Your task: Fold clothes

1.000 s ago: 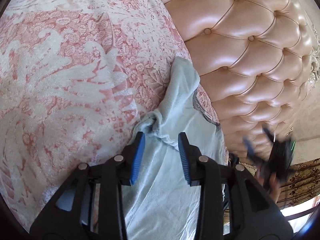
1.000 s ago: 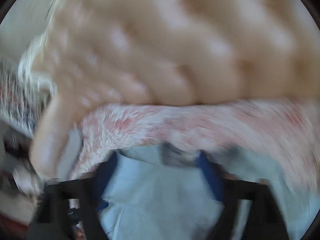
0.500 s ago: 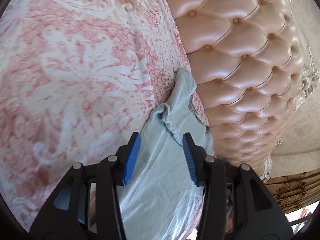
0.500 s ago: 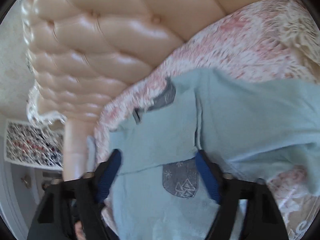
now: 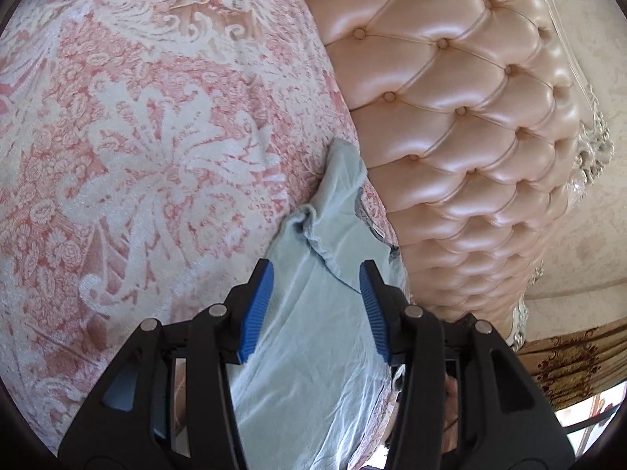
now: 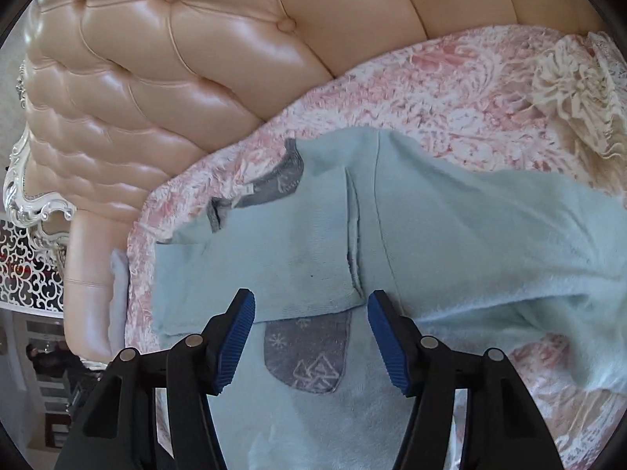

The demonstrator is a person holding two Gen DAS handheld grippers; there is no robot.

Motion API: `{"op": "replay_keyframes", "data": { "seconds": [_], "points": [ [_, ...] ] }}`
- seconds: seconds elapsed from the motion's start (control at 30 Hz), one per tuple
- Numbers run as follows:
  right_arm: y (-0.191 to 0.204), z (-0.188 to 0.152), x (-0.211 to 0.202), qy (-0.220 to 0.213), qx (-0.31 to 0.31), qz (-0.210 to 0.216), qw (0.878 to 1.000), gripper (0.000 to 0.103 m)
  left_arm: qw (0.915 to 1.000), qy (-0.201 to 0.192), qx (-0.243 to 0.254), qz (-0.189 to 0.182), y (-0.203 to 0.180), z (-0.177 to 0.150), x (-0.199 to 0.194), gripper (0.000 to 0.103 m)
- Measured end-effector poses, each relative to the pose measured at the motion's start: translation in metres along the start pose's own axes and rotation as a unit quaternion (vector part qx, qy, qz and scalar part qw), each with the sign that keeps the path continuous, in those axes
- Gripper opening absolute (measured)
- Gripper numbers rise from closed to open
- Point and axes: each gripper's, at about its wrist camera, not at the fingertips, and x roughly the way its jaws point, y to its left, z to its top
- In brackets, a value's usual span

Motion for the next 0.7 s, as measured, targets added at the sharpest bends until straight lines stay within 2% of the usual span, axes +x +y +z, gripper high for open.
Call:
{"op": "replay_keyframes", "data": {
  "seconds": [0.17, 0.23, 0.27, 0.3, 0.37, 0.4, 0.43, 0.5, 0.53, 0.63, 0.67, 0.7],
  "points": [
    [0.001, 0.001, 0.006, -0.002, 0.001, 0.005, 1.000, 0.062, 1.0000, 0.000, 0.001, 0.001, 0.000, 0.000, -0.001, 0.049],
    [0.004, 0.002, 0.007, -0.006, -0.003, 0.009, 1.000, 0.058, 1.0000, 0.000, -0.002, 0.003, 0.001, -0.001, -0.001, 0.049],
    [0.006, 0.003, 0.007, -0.004, -0.007, 0.016, 1.000, 0.050, 1.0000, -0.001, -0.003, 0.004, 0.002, -0.001, -0.001, 0.049],
    [0.008, 0.003, 0.009, -0.001, -0.011, 0.014, 1.000, 0.034, 1.0000, 0.000, -0.005, 0.006, 0.003, -0.001, -0.002, 0.049],
    [0.011, 0.003, 0.012, 0.006, -0.017, 0.007, 1.000, 0.021, 0.9999, -0.001, 0.006, 0.013, 0.000, -0.002, -0.002, 0.049],
    [0.011, 0.003, 0.014, 0.007, -0.022, 0.001, 1.000, 0.012, 0.9994, -0.005, 0.028, 0.020, -0.006, -0.005, -0.002, 0.049],
    [0.011, 0.002, 0.013, 0.004, -0.023, -0.004, 1.000, 0.008, 0.9965, -0.016, 0.075, 0.032, -0.018, -0.009, -0.004, 0.049],
    [0.010, -0.001, 0.009, -0.006, -0.023, -0.010, 1.000, 0.007, 0.9833, -0.039, 0.168, 0.057, -0.043, -0.019, -0.007, 0.049],
    [0.009, -0.003, 0.006, -0.013, -0.022, -0.011, 1.000, 0.007, 0.9726, -0.050, 0.216, 0.069, -0.056, -0.025, -0.007, 0.049],
    [0.013, -0.009, -0.003, -0.032, -0.029, -0.025, 0.999, 0.007, 0.9252, -0.076, 0.355, 0.110, -0.091, -0.053, -0.005, 0.049],
    [0.014, -0.011, -0.005, -0.038, -0.031, -0.029, 0.998, 0.006, 0.9120, -0.080, 0.383, 0.123, -0.099, -0.060, -0.003, 0.049],
    [0.015, -0.012, -0.007, -0.041, -0.032, -0.033, 0.998, 0.006, 0.9026, -0.081, 0.402, 0.132, -0.105, -0.066, -0.001, 0.049]
  ]
}}
